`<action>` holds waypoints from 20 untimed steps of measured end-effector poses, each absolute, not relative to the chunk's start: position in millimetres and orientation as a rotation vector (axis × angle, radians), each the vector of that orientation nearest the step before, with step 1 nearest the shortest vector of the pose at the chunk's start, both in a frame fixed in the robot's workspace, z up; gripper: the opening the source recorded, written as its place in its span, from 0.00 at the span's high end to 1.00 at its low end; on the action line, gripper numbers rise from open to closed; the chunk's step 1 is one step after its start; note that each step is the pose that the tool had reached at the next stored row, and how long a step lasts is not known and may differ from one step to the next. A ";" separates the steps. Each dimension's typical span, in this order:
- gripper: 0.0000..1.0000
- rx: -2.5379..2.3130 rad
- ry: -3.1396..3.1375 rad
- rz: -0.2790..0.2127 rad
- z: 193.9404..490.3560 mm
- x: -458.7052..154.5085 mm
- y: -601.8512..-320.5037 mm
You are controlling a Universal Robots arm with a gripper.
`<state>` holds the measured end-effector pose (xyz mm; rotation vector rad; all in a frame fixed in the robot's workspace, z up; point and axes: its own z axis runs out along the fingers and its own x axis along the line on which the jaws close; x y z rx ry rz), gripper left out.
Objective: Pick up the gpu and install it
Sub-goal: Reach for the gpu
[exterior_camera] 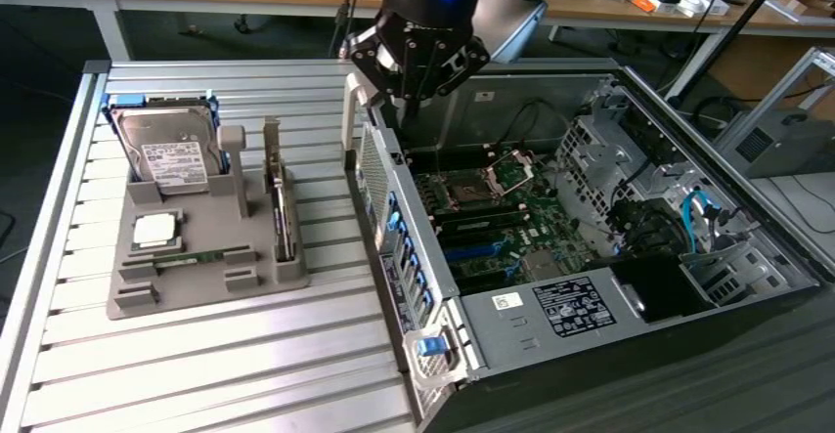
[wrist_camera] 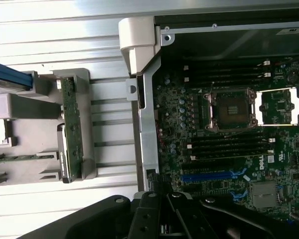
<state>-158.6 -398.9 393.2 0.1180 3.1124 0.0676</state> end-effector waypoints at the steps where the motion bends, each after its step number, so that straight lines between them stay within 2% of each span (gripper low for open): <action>1: 0.89 0.118 3.112 0.068 393.2 -158.8 -398.9; 20: 0.89 0.118 3.113 0.068 393.2 -164.1 -398.9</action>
